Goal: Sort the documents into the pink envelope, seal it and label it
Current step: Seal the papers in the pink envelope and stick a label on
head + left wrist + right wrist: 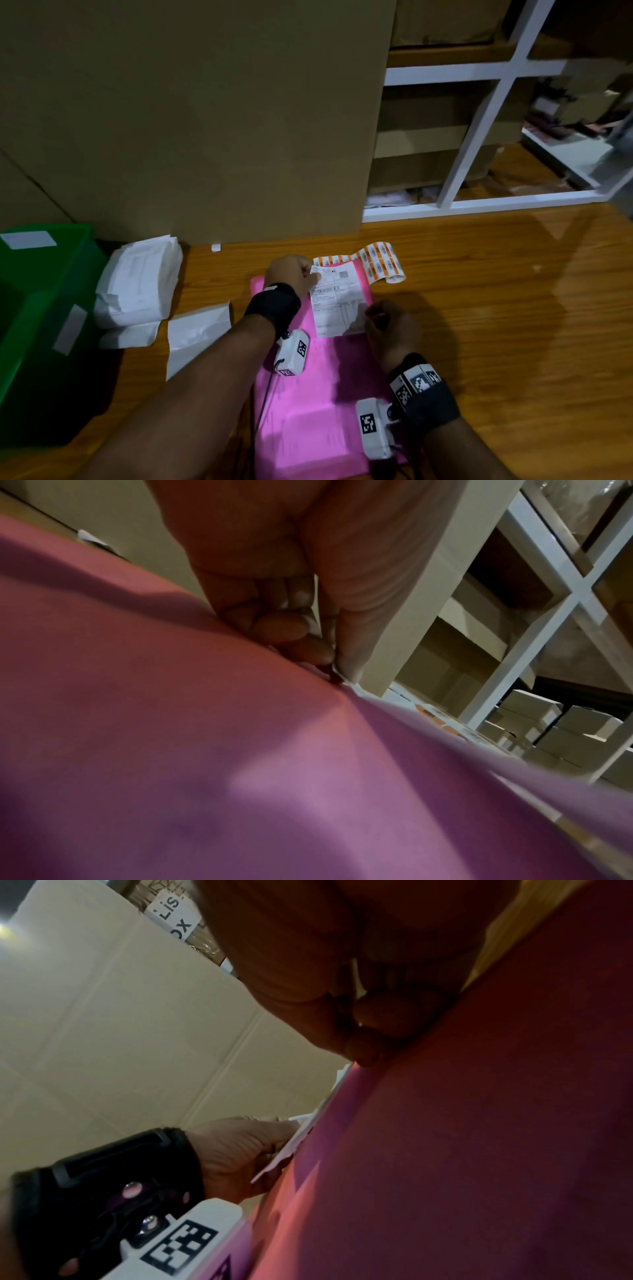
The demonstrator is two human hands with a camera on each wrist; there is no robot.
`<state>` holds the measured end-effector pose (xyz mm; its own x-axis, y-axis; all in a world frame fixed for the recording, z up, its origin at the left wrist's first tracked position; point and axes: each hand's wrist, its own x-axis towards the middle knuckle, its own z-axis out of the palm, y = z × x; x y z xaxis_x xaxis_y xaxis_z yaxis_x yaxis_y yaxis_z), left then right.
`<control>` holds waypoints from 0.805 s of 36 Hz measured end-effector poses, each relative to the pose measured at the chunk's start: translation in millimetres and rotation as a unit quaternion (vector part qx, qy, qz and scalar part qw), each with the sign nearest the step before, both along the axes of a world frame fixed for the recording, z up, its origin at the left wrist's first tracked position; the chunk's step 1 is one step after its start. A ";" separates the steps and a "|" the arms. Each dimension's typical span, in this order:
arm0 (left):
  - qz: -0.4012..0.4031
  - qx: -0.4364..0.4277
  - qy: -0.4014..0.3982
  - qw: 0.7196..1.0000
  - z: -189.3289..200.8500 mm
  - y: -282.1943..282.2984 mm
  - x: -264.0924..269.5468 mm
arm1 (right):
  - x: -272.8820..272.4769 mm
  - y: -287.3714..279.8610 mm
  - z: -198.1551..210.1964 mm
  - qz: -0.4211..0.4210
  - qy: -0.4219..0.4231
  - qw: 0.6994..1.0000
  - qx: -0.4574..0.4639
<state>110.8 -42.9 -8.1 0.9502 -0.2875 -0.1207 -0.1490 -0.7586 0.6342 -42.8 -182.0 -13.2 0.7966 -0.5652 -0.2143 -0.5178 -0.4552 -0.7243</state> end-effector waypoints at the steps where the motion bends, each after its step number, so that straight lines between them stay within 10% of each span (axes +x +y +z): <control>1: 0.001 -0.002 0.002 1.000 -0.5 0.1 0.1 | -0.7 -0.1 0.3 0.000 -0.001 1.000 0.000; 29: 0.051 0.040 0.007 0.998 0.1 0.1 1.5 | -5.4 6.2 2.8 0.092 0.073 0.991 -0.058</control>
<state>112.3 -42.8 -8.0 0.9720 -0.1790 -0.1523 -0.0607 -0.8172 0.5731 -48.3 -175.8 -10.4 0.8544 -0.4400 -0.2765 -0.5128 -0.6276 -0.5858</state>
